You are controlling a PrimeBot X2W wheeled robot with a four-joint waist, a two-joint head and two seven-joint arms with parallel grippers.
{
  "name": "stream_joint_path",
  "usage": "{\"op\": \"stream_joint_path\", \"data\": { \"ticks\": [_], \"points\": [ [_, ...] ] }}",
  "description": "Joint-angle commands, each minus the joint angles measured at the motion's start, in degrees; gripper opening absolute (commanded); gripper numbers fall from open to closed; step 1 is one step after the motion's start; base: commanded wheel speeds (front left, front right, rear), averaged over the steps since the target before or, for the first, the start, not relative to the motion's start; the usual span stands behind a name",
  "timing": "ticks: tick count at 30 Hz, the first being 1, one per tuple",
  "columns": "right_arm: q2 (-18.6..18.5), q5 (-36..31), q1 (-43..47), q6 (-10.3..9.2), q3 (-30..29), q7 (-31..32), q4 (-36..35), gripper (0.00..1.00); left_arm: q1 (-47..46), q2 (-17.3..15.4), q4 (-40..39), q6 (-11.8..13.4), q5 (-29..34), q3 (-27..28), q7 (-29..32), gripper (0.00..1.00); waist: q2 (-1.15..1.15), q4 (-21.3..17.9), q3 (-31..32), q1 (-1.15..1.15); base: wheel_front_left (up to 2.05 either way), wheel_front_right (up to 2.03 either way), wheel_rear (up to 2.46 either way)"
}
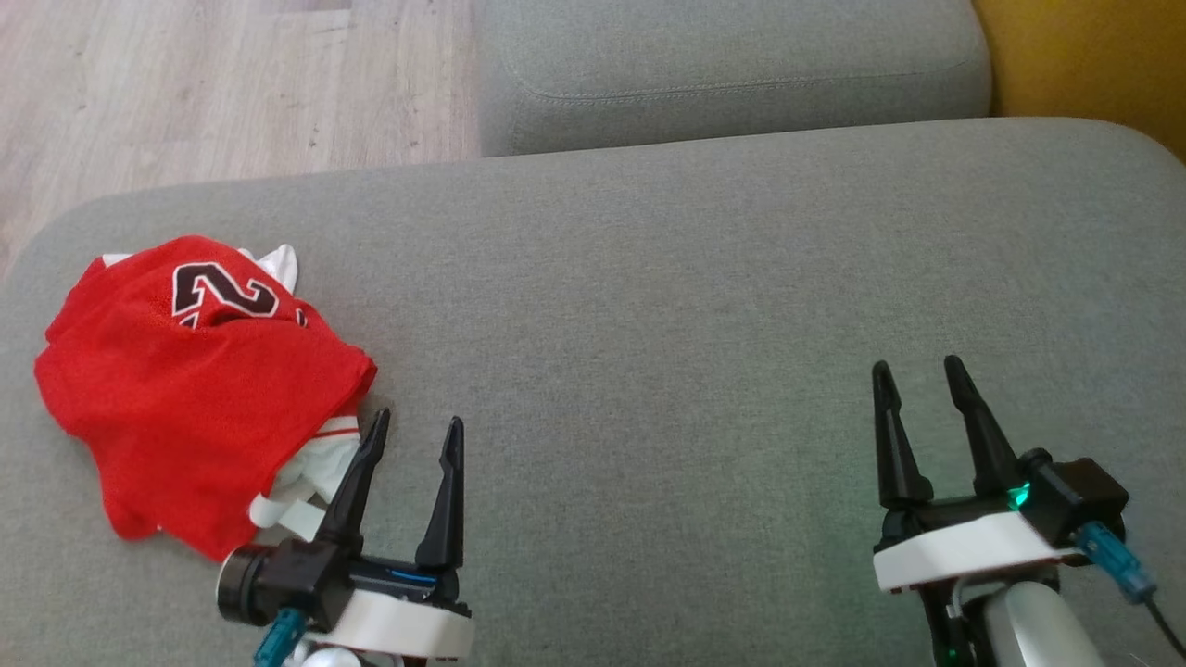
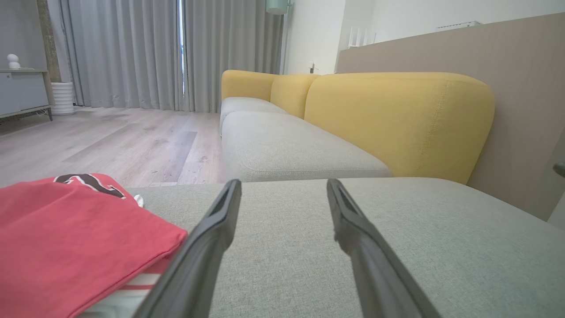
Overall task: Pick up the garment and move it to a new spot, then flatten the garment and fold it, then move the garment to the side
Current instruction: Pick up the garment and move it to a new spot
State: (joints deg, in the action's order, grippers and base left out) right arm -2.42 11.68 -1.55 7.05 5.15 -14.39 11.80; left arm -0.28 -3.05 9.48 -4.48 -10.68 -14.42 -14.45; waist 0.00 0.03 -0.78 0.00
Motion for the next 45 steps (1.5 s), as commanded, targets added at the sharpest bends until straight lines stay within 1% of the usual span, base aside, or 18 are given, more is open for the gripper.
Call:
{"op": "stream_joint_path", "data": {
  "ticks": [1, 7, 15, 25, 33, 39, 45],
  "points": [
    [-0.5, 0.2, -1.3, 0.44, 1.7, -0.6, -1.6, 1.0, -2.2, 0.2, -1.7, 0.6, -0.4, 2.0, -0.5, 1.0, 0.0, 0.2, 0.0, 0.0, 0.0, 0.0, 0.0],
    [-0.5, -0.2, -0.9, 0.44, 3.0, -0.6, -2.0, 1.0, -1.9, 0.2, -1.7, 1.4, -0.4, 2.7, -0.5, 1.0, 0.0, 2.6, 0.4, 0.0, 0.0, 0.0, 0.0],
    [-0.5, 0.1, -0.1, 0.44, 5.6, -0.6, -2.3, 1.0, -1.0, 0.2, -1.8, 2.5, 0.4, 5.0, -0.5, 1.0, 0.0, 8.5, 1.7, 0.0, 0.0, 0.0, 0.0],
    [-0.5, 1.0, 0.6, 0.44, 8.9, -0.6, -2.0, 1.0, 0.6, 0.2, -2.4, 2.6, 1.4, 7.4, -0.5, 1.0, 0.0, 16.3, 2.8, 0.0, 0.0, 0.0, 0.0],
    [-0.5, 1.8, 1.0, 0.44, 10.0, -0.6, -1.7, 1.0, 1.4, 0.2, -2.6, 2.4, 1.8, 8.5, -0.5, 1.0, 0.0, 20.6, 3.5, 0.0, 0.0, 0.0, 0.0],
    [-0.5, 2.0, 1.1, 0.44, 10.1, -0.6, -1.8, 1.0, 1.6, 0.2, -2.8, 2.2, 1.8, 9.0, -0.5, 1.0, 0.0, 21.5, 3.3, 0.0, 0.0, 0.0, 0.0],
    [-0.5, 1.7, 0.7, 0.44, 9.9, -0.6, -2.0, 1.0, 0.4, 0.2, -2.9, 1.7, 2.4, 10.2, -0.5, 1.0, 0.0, 21.0, 1.9, 0.0, 0.0, 0.0, 0.0]
  ]
}}
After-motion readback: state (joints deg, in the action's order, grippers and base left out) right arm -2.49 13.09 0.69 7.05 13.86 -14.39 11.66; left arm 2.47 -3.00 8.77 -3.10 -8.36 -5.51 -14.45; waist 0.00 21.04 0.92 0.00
